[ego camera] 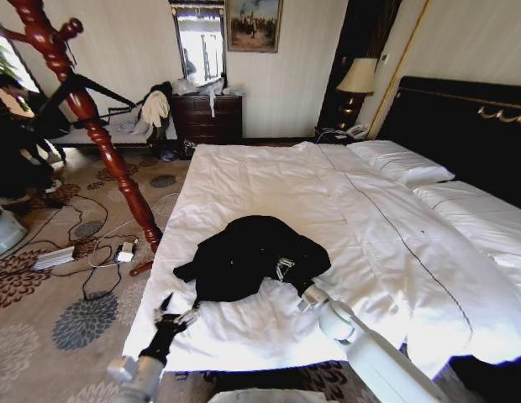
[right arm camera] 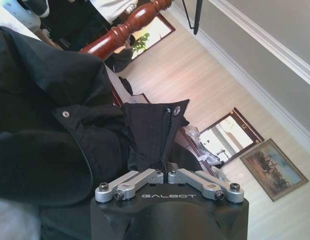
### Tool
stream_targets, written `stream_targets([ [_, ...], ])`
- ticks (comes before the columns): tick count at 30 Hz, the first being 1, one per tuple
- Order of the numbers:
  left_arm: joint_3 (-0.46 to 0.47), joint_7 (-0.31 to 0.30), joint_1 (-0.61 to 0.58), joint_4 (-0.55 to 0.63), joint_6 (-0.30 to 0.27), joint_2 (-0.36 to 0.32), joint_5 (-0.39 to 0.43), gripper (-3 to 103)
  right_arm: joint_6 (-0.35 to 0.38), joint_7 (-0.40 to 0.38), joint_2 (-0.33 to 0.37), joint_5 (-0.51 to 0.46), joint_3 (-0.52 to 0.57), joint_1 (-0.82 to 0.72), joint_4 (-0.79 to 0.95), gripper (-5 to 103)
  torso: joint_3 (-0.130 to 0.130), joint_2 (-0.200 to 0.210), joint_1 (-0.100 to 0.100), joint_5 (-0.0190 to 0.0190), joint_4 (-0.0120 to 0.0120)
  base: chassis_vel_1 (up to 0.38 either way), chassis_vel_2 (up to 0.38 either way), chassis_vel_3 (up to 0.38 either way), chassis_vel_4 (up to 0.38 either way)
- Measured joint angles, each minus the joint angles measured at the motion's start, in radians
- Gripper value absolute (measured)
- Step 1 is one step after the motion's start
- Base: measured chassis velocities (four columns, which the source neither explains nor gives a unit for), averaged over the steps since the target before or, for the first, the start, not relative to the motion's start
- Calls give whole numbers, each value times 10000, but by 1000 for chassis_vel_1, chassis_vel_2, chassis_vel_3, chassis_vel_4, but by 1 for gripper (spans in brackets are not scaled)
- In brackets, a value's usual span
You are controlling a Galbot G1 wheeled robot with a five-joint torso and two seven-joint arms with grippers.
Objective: Pick up the clothes from the bed and hang them on the clothes hanger.
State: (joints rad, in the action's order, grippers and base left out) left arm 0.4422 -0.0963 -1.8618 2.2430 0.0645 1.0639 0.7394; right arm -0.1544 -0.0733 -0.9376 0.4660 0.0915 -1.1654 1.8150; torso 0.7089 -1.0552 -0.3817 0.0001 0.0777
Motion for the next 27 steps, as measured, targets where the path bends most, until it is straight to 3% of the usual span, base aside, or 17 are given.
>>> stream_targets([
  [3, -480, -76, 709, -341, -99, -245, 430, 100, 42, -69, 114, -130, 146, -128, 35, 0, 0, 0, 0, -1, 4, 0, 0, 0, 0],
  [5, -1067, -158, 1796, -906, -158, -431, 784, 100, 138, -122, 295, -282, 270, -195, 105, 0, 0, 1, 0, -2, 3, 0, 0, 0, 0],
  [11, -2030, -330, 3343, -1870, -332, -401, 1410, 100, 320, -151, 624, -619, 427, -234, 337, 0, 0, 2, -1, -2, 2, 0, 0, 0, 0],
  [19, -3698, -392, 5376, -3259, -541, -176, 2410, 100, 496, -164, 1011, -911, 1005, -526, 661, 0, 0, 2, -1, 1, 1, 0, 0, 0, 0],
  [27, -4166, -482, 6574, -4110, -476, 511, 2767, 100, 595, -153, 1508, -1041, 1575, -1123, 976, 0, -1, 1, -1, 0, 4, 0, 0, 0, 0],
])
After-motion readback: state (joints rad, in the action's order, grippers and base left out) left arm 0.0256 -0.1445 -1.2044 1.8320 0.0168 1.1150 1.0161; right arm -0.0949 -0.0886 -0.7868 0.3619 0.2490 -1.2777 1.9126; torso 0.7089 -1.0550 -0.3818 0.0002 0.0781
